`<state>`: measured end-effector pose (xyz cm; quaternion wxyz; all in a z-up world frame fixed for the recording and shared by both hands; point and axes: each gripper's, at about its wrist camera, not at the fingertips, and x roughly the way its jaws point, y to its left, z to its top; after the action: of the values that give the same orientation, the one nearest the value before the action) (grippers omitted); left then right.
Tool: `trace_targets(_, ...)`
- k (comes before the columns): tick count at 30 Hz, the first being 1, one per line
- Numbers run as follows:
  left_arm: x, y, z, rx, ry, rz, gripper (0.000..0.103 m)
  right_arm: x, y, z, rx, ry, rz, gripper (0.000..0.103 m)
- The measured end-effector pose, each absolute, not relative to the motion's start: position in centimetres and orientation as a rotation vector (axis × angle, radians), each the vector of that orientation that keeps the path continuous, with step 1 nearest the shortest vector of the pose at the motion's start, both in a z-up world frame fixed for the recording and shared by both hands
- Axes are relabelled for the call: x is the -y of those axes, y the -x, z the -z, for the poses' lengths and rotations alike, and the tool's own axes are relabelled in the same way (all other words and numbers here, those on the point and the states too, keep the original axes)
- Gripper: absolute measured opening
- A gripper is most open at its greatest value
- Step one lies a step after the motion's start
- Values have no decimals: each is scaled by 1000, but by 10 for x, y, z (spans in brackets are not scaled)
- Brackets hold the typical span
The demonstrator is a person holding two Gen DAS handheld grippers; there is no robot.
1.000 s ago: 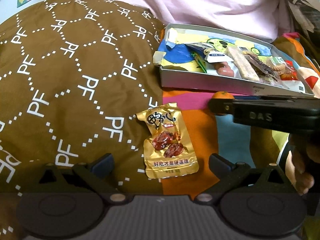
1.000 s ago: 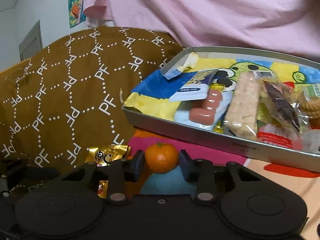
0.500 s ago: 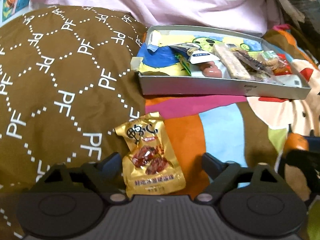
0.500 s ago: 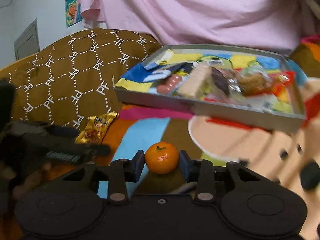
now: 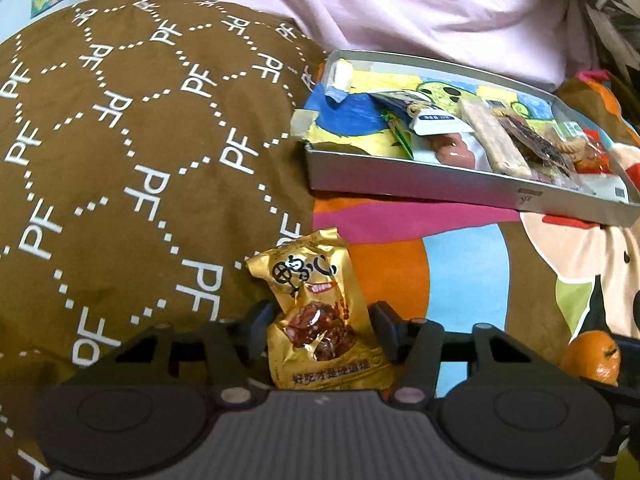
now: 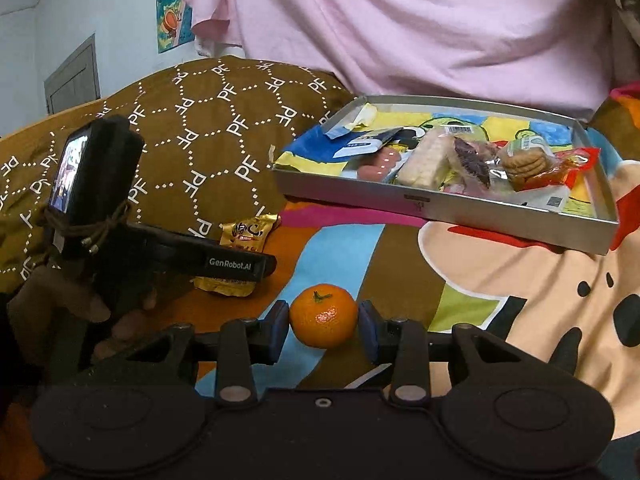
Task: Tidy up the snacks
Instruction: 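Grasp the gold duck-snack pack with the left tool while the right grasps the mandarin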
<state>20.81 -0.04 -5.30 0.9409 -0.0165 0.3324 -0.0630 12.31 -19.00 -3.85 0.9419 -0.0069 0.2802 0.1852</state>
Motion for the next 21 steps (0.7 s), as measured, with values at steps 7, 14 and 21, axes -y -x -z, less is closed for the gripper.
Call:
trace_targets(7,-2,-199,50,-713,92,121,47,188,-127,42,-574,14,-386,40)
trace_targets(14,1,-182,50,-792,217,154,44,190,-127,40,-554,16,-390,40)
trace_targets(21,20,-183,51,-811,105,143,57,193,-124,37,-527,44,-383,40)
